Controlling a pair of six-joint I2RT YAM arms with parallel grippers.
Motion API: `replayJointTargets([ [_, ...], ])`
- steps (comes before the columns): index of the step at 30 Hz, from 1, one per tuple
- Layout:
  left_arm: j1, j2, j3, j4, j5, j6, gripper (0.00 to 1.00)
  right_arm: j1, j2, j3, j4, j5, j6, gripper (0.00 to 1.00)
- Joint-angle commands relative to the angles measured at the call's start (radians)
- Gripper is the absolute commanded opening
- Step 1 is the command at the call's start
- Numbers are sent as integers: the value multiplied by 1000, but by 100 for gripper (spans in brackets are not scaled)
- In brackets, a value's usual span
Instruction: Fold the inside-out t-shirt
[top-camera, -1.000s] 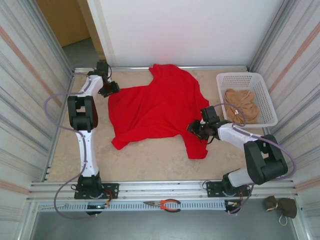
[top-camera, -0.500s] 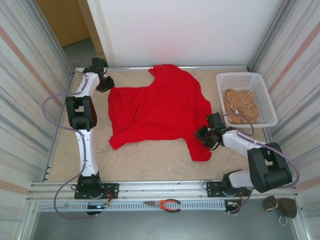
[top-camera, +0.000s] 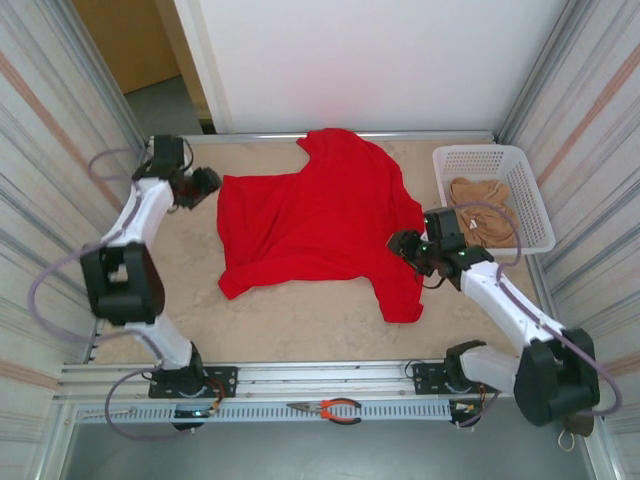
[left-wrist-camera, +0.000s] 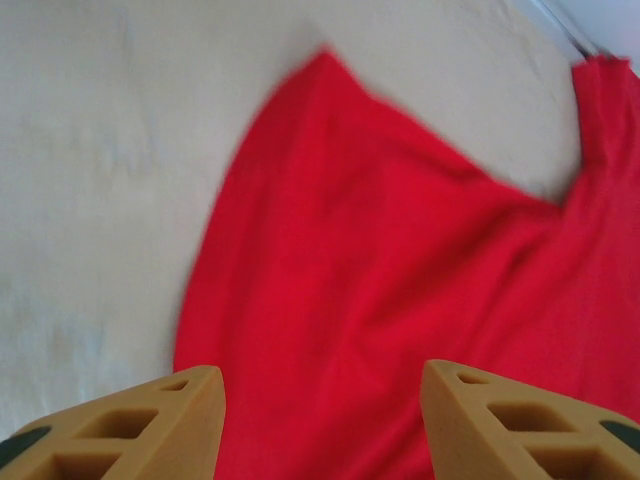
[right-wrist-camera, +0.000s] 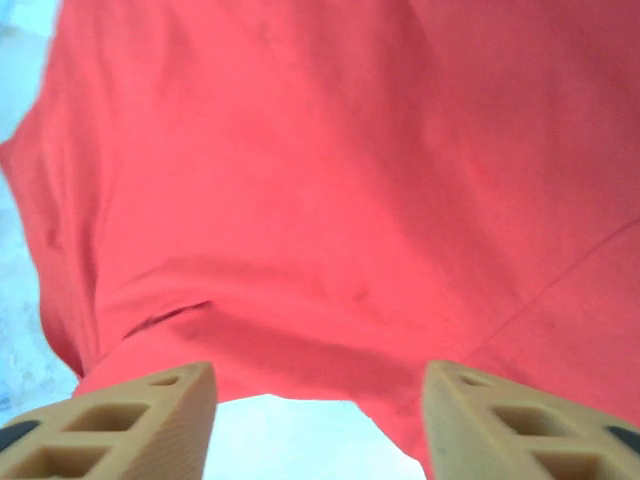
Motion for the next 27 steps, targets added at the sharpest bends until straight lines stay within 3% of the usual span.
replayJointTargets([
  [1,-24,-176,-258,81,60,-154,55,-10,-83,-10,-212,55,-40,62],
  [6,-102,-479,-551,46,11,-246,56,-22,-246,-121,-327,97,7,69],
  [12,-193,-714,-734,-30,-62,-320,57,-41,-360,-251,-380,95,46,68],
  [16,-205,-749,-779,-65,-67,-325,57,-46,-386,-292,-382,101,56,62],
  [23,-207,-751,-801,-60,-77,-320,57,-53,-404,-343,-371,105,72,37],
  [27,-208,-736,-800,-54,-81,-313,57,-62,-404,-358,-346,104,88,34],
])
